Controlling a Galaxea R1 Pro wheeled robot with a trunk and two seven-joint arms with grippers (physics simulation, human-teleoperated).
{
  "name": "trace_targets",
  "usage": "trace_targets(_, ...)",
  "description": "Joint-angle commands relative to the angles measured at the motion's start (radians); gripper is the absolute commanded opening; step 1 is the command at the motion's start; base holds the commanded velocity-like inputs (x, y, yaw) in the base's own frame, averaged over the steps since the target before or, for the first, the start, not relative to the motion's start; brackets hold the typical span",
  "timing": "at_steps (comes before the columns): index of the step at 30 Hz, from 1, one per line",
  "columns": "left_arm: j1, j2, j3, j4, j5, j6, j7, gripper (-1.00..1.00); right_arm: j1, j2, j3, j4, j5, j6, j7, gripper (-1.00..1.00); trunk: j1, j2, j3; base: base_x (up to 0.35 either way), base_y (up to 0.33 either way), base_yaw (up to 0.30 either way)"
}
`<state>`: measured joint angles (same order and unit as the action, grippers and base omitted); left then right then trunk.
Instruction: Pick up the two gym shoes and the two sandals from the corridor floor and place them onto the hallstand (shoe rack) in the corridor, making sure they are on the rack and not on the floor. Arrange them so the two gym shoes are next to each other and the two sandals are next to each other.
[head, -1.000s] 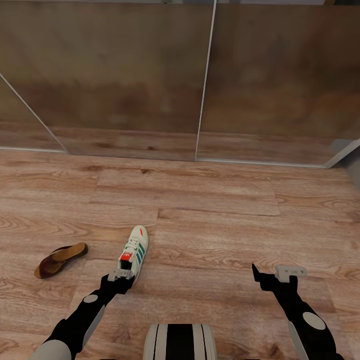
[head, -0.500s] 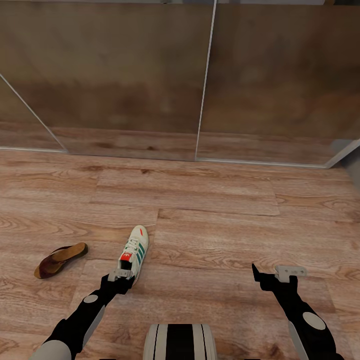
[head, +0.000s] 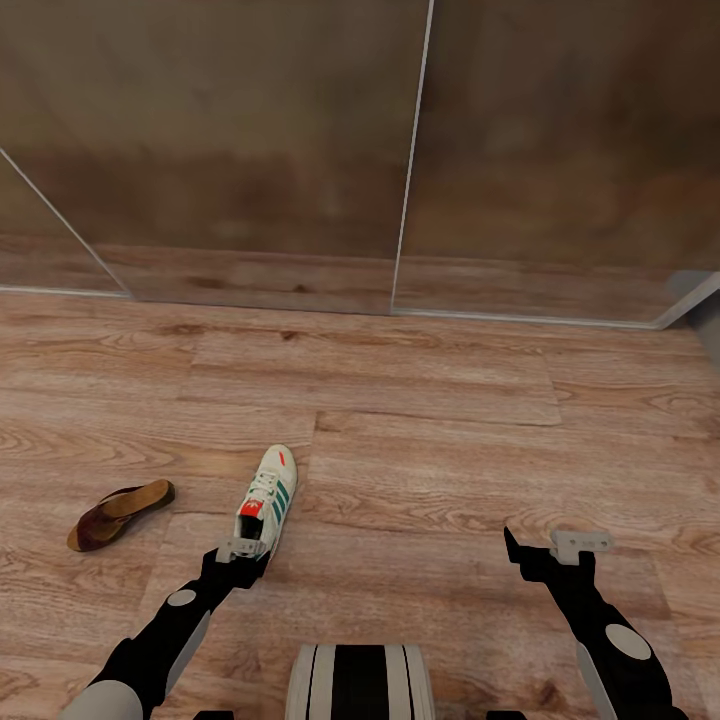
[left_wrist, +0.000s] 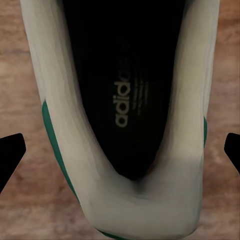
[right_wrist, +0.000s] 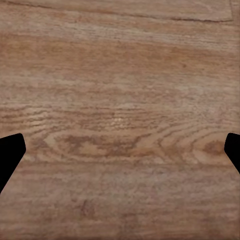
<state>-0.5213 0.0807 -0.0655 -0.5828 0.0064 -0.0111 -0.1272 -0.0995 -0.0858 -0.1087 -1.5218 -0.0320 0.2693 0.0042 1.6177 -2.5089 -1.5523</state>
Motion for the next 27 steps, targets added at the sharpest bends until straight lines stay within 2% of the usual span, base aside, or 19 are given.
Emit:
trace_targets(1,0.0,0.001,-0.004,0.0,0.0,-0.001,0.0,1.0,0.0,0.0,0.0,-0.001,-0.003,0.005,0.0,1.0,0.0,0.0,-0.001,0.0,0.0,0.0)
trace_targets(16,0.0,0.001,-0.004,0.0,-0.002,-0.001,0.0,1.0,0.0,0.0,0.0,-0.001,-0.003,0.005,0.0,1.0,0.0,0.0,-0.001,0.0,0.0,0.0)
trace_targets(17,0.0,0.001,-0.003,0.0,-0.001,-0.002,0.0,-1.0,0.0,0.0,0.0,-0.001,-0.003,0.006,0.0,1.0,0.0,0.0,-0.001,0.0,0.0,0.0)
trace_targets(27,0.0,0.002,-0.001,0.0,0.005,-0.015,0.006,-1.0,0.0,0.0,0.0,-0.001,-0.003,0.005,0.0,1.0,0.0,0.0,-0.001,0.0,0.0,0.0)
